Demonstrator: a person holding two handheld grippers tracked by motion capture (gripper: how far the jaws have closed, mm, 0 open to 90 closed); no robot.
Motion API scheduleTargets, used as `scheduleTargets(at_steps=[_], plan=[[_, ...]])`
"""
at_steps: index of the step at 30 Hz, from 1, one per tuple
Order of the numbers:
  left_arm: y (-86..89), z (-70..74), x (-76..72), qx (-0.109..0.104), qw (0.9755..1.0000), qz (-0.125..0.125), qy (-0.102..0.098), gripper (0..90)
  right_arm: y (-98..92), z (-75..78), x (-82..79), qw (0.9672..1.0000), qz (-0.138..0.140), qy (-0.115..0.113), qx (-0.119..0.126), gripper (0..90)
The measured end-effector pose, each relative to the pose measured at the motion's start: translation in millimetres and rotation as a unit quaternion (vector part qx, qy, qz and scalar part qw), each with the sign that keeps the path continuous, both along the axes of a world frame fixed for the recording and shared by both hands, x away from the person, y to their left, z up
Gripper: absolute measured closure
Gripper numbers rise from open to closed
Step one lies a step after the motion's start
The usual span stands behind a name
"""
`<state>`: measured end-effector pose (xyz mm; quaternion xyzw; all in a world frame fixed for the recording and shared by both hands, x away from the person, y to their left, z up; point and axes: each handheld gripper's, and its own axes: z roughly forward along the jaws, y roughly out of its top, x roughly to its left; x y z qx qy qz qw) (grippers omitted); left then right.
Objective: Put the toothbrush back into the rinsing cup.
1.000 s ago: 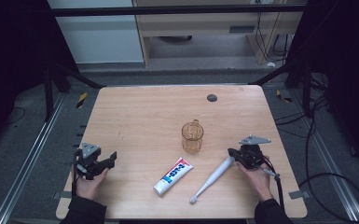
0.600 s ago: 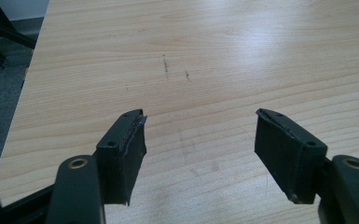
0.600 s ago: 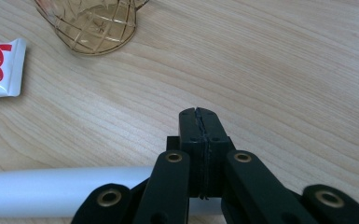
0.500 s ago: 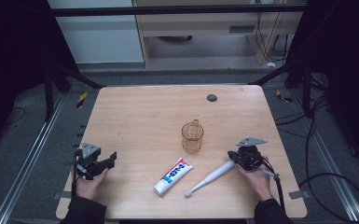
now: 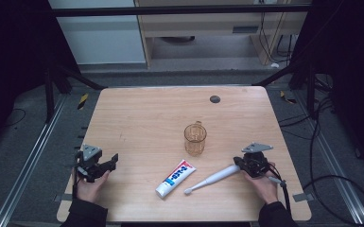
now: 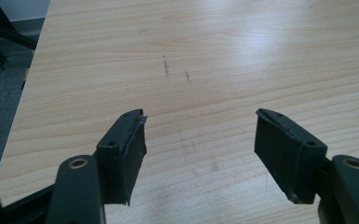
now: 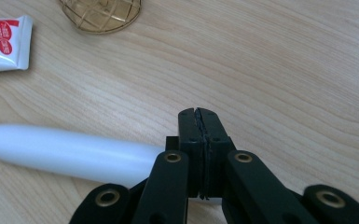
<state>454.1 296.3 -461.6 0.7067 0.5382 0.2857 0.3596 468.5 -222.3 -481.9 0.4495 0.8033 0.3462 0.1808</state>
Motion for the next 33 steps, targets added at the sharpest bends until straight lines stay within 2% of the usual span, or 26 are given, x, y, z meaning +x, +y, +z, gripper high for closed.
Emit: scheduleTargets(at_steps=[15, 33], plan=[[0.1, 0.0, -0.4, 0.002, 1.0, 0.001, 0.001, 33.2, -7.7, 0.0, -24.1, 0.9999, 0.01, 0.009, -0.006, 88.7], [0.4, -0.2, -0.4, 0.001, 1.0, 0.0, 0.002, 33.3, -18.4, 0.8, -44.7, 0.9999, 0.001, 0.013, 0.004, 88.5]])
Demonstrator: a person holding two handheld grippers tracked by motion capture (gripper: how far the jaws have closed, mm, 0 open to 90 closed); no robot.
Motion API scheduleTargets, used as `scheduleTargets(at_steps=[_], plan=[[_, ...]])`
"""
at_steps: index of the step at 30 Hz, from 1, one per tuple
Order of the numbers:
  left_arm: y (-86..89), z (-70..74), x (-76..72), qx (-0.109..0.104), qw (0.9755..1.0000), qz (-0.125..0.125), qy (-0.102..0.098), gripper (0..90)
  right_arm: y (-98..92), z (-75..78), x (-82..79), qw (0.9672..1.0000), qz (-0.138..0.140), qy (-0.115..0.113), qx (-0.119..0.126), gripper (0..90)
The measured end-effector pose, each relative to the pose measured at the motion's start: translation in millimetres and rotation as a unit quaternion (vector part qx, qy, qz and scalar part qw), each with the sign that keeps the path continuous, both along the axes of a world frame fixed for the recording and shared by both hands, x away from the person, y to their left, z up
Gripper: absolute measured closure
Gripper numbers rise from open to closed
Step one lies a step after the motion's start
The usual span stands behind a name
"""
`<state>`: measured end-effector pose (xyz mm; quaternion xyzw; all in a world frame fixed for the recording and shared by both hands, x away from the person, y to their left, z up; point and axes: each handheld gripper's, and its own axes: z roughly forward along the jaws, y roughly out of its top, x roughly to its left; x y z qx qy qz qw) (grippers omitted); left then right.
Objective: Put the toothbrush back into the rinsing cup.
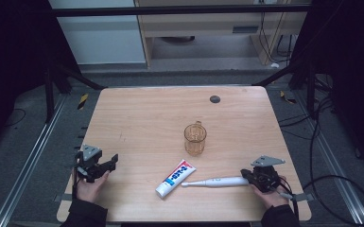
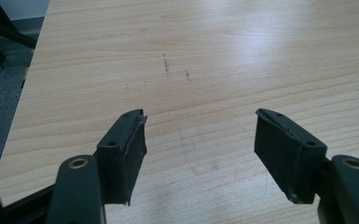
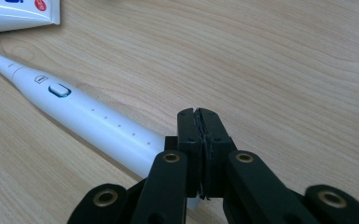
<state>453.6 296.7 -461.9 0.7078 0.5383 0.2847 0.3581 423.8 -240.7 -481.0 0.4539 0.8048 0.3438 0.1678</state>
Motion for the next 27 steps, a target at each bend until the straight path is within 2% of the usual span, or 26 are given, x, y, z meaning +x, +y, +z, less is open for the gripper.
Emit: scheduleTargets(at_steps=[21, 27], plan=[[0.0, -0.3, 0.1, -0.001, 1.0, -0.001, 0.001, 33.5, -4.0, -2.2, -19.4, 1.0, -0.001, 0.005, -0.003, 88.5], [-0.5, -0.5, 0.3, -0.001, 1.0, -0.002, 0.001, 33.5, -3.1, -2.7, -19.7, 1.0, 0.002, 0.004, -0.006, 87.3]])
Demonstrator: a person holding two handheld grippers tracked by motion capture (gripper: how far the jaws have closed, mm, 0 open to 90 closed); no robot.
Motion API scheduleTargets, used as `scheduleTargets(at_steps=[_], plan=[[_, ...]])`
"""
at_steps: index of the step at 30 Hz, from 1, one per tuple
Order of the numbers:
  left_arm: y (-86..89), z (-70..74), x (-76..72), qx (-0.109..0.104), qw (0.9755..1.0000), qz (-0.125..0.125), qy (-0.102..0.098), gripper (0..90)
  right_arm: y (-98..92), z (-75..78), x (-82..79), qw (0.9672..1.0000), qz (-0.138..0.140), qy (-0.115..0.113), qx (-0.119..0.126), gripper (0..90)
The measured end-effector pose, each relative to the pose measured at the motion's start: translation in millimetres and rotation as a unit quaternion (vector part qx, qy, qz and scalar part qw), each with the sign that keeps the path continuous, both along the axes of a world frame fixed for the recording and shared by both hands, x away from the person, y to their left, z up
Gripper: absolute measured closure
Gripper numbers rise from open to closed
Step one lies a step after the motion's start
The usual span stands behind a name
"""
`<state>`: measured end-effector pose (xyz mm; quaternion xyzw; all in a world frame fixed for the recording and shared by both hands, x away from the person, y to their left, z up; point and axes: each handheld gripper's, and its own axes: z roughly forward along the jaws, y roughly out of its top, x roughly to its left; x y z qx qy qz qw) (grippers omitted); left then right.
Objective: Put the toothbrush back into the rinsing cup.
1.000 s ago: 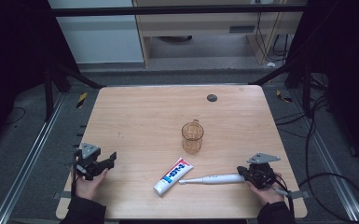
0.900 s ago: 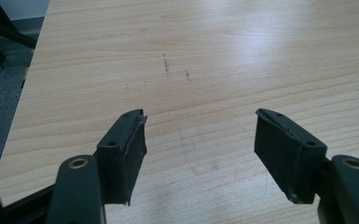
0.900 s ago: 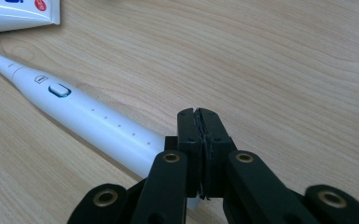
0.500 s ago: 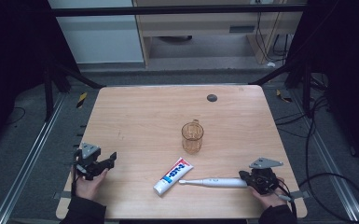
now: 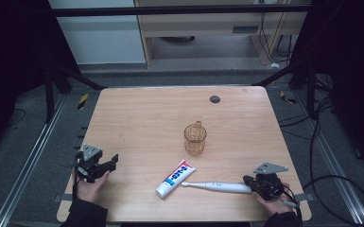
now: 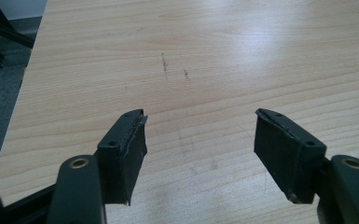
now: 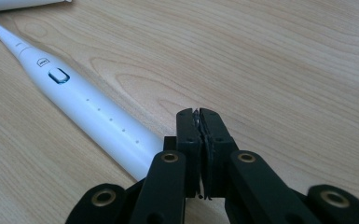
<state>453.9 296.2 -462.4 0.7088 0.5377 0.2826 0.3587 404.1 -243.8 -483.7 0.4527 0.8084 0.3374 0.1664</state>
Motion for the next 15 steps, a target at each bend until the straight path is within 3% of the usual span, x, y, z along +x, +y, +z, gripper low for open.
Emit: scheduleTargets(at_steps=[15], plan=[[-0.6, -0.3, 0.7, 0.0, 1.0, -0.002, 0.0, 33.8, 7.2, 11.2, 9.6, 0.9996, 0.009, -0.023, 0.009, 88.8]])
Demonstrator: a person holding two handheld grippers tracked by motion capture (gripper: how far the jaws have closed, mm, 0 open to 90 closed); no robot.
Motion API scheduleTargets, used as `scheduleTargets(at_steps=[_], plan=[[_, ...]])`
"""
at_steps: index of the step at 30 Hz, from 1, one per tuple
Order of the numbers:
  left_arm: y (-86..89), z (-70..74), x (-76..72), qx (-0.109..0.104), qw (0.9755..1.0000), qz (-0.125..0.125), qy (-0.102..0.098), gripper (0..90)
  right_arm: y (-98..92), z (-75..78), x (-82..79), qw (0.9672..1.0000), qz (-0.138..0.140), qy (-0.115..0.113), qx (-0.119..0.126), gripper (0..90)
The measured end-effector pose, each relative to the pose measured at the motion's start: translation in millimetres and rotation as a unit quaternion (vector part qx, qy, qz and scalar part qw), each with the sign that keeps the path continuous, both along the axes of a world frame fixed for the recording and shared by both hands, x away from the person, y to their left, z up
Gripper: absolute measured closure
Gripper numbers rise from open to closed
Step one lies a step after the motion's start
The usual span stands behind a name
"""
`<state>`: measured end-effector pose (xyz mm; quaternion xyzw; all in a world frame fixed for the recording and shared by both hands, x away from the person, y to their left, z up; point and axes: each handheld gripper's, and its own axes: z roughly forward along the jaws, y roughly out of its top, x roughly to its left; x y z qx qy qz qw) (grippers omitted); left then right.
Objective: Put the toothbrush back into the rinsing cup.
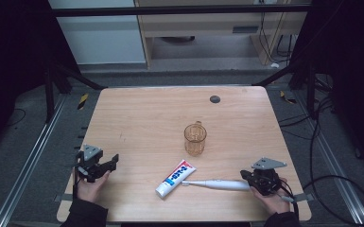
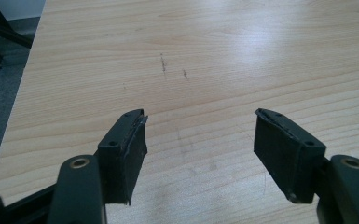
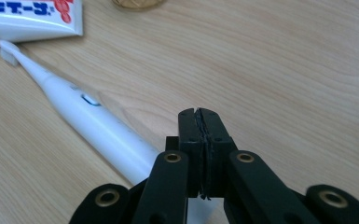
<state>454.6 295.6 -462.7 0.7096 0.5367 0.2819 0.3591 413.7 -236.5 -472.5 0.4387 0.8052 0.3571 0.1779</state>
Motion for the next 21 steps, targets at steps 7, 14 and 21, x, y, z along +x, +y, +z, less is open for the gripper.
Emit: scheduleTargets(at_steps=[7, 14, 21], plan=[[-0.1, 0.1, 0.0, 0.001, 1.0, 0.0, 0.0, 33.8, 17.8, 4.4, 0.7, 0.9997, 0.02, -0.004, 0.016, 90.0], [-0.3, 0.2, -0.2, 0.001, 1.0, -0.001, 0.0, 33.9, 36.1, 6.5, 0.7, 0.9985, 0.044, -0.003, 0.031, 90.0], [-0.3, -0.1, 0.1, 0.002, 1.0, 0.0, 0.0, 33.9, 62.9, 2.2, 4.6, 0.9964, 0.078, 0.003, 0.032, 90.0]])
